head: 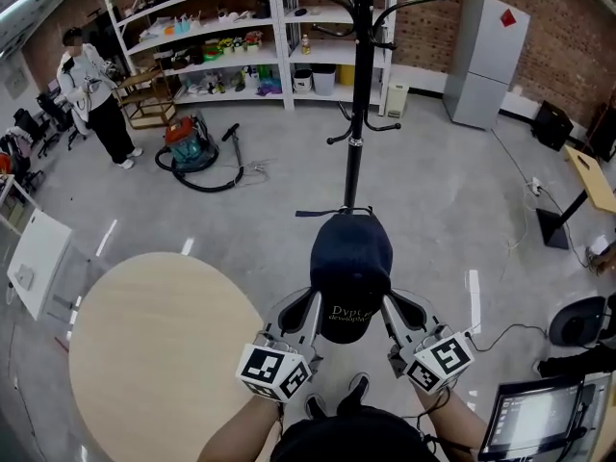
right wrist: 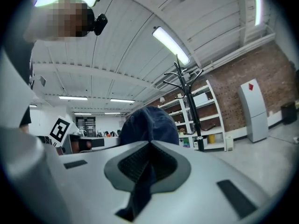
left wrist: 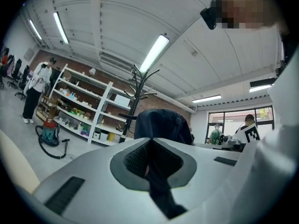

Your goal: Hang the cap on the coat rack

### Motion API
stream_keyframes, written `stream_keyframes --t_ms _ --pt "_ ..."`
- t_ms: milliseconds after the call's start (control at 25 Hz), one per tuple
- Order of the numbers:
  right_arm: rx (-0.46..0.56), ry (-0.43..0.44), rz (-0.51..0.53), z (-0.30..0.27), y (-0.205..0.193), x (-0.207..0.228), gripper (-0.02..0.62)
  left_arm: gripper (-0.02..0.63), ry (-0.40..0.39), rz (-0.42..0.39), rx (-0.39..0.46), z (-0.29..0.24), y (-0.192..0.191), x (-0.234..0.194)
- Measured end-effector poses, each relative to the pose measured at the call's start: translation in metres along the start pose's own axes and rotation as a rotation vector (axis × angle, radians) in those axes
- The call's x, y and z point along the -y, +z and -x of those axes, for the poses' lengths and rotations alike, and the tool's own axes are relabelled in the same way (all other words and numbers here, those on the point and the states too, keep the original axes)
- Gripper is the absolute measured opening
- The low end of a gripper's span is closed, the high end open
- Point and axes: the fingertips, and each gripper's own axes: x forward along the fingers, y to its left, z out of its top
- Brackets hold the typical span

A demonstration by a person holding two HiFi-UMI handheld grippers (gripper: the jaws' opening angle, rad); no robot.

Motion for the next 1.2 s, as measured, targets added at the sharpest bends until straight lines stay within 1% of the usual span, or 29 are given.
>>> stream_keyframes --t_ms 240,480,720,840,1000,1200 --pt "0.087 -0.011 0.039 0.006 0.043 0.041 0.015 0.018 -0.035 -0.082 0.058 -0.044 0.034 0.031" --pt "0.144 0.017 0.073 0.011 0.066 0.079 0.014 0.018 -0.026 -0.097 0.087 -0.082 0.046 0.050" --pt "0.186 0.032 0.107 0.017 0.084 0.103 0.014 0.018 -0.031 -0.122 0.106 -0.108 0.059 0.067" --pt "0.200 0.033 0.106 0.013 0.089 0.115 0.014 0.018 -0.040 -0.132 0.117 -0.120 0.063 0.069" --pt "0.210 0.024 0.110 0.005 0.096 0.130 0.015 0.018 -0.041 -0.170 0.136 -0.138 0.068 0.068" --pt "0.235 -0.008 0.139 -0.010 0.110 0.153 0.014 0.018 -0.078 -0.177 0.163 -0.168 0.078 0.064"
